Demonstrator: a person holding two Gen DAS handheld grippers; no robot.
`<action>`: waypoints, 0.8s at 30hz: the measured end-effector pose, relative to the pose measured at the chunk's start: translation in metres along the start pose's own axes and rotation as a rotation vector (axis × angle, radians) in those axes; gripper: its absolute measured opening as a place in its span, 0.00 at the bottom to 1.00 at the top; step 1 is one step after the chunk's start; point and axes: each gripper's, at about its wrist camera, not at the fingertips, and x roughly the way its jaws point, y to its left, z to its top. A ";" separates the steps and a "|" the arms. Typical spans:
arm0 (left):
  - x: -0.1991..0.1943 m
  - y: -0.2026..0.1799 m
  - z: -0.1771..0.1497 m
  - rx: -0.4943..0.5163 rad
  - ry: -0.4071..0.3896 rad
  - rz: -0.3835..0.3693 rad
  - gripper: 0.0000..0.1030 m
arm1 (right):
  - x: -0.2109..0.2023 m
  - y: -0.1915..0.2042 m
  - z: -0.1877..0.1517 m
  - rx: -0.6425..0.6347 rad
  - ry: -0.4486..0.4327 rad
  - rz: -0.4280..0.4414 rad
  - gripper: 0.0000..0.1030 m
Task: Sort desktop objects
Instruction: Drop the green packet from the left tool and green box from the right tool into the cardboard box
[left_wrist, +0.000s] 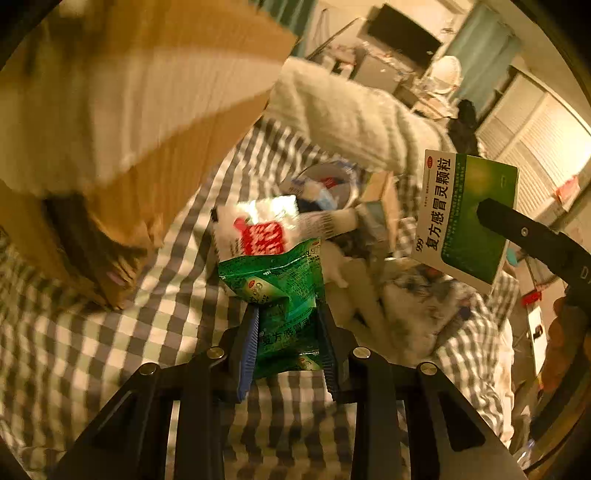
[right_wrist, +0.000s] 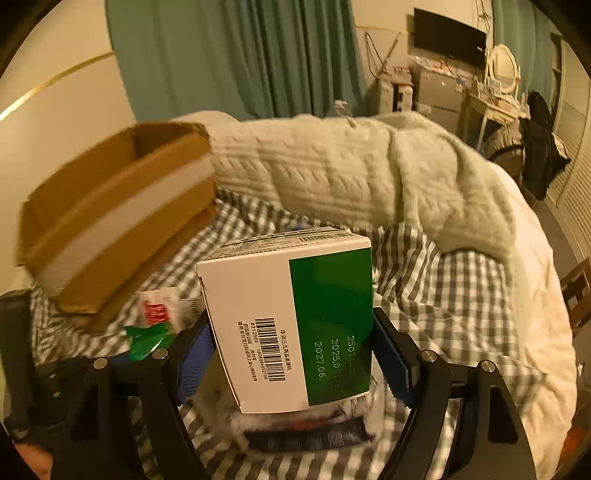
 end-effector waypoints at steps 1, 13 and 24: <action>-0.009 -0.003 0.000 0.014 -0.016 -0.008 0.30 | -0.009 0.002 0.002 -0.013 -0.006 -0.003 0.76; -0.151 -0.004 0.060 0.109 -0.263 -0.071 0.30 | -0.120 0.044 0.045 -0.121 -0.131 0.021 0.76; -0.213 0.077 0.145 0.043 -0.363 0.161 0.30 | -0.138 0.150 0.093 -0.224 -0.203 0.141 0.76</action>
